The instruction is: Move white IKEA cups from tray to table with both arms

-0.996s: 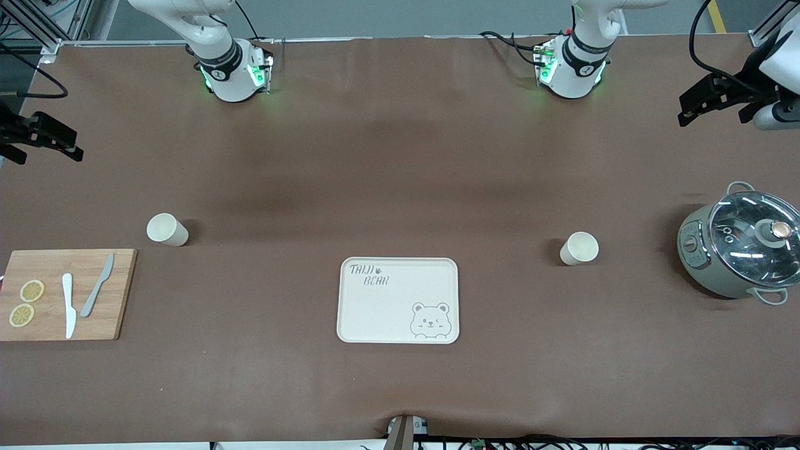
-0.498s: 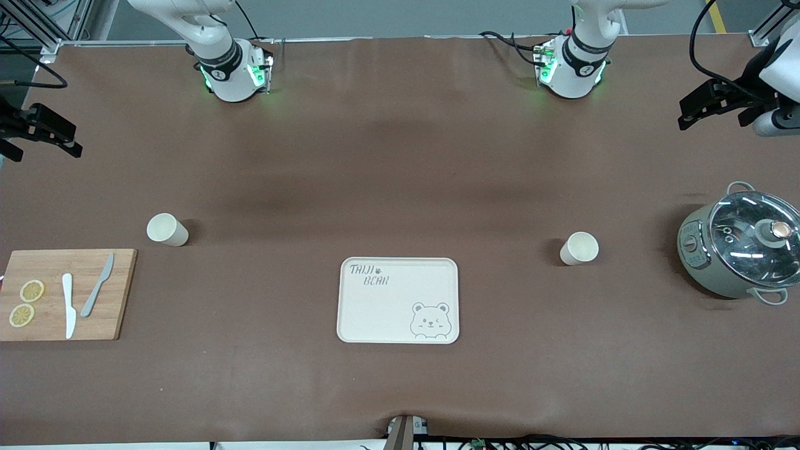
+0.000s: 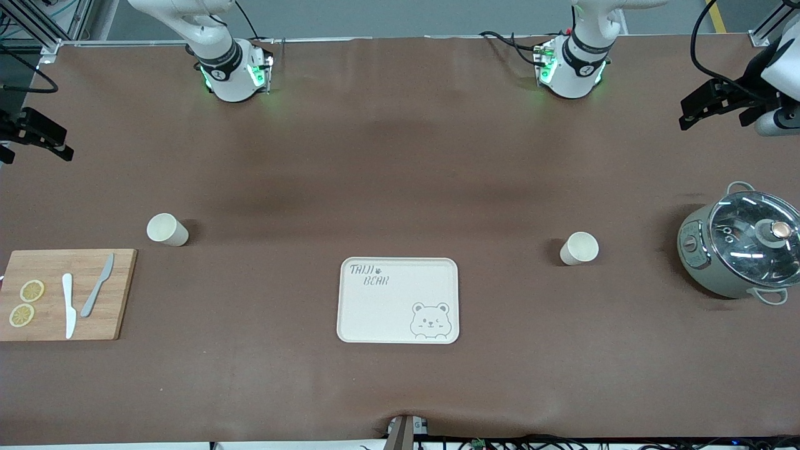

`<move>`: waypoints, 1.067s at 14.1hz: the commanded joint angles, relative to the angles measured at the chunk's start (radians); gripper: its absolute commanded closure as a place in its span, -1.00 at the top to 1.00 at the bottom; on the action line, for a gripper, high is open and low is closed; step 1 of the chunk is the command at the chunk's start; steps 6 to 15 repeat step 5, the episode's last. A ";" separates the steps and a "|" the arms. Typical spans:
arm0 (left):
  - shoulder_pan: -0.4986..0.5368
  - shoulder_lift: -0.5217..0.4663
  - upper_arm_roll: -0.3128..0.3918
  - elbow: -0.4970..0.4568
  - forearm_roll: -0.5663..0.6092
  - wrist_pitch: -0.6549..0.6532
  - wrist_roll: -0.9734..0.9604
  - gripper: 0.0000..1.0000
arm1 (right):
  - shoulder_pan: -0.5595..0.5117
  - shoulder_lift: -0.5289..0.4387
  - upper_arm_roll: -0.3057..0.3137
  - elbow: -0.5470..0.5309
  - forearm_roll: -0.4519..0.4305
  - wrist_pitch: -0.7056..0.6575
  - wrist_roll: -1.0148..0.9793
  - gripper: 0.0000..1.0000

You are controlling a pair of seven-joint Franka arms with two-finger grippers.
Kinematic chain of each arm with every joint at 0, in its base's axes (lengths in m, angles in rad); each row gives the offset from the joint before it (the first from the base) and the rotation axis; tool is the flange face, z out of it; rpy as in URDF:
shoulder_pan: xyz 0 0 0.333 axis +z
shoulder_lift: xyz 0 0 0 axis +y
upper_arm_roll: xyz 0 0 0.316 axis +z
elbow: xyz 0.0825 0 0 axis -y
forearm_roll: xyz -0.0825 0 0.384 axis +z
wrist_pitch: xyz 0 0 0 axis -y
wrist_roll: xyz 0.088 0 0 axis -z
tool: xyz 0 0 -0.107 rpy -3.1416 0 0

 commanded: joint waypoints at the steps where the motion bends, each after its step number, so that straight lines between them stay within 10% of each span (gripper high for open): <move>1: 0.005 -0.010 0.001 0.008 -0.009 -0.007 -0.006 1.00 | -0.013 0.004 0.008 0.011 0.018 -0.003 0.004 1.00; 15: 0.007 -0.016 0.004 0.008 -0.009 -0.005 -0.004 1.00 | -0.014 0.004 0.008 0.009 0.020 -0.011 0.087 1.00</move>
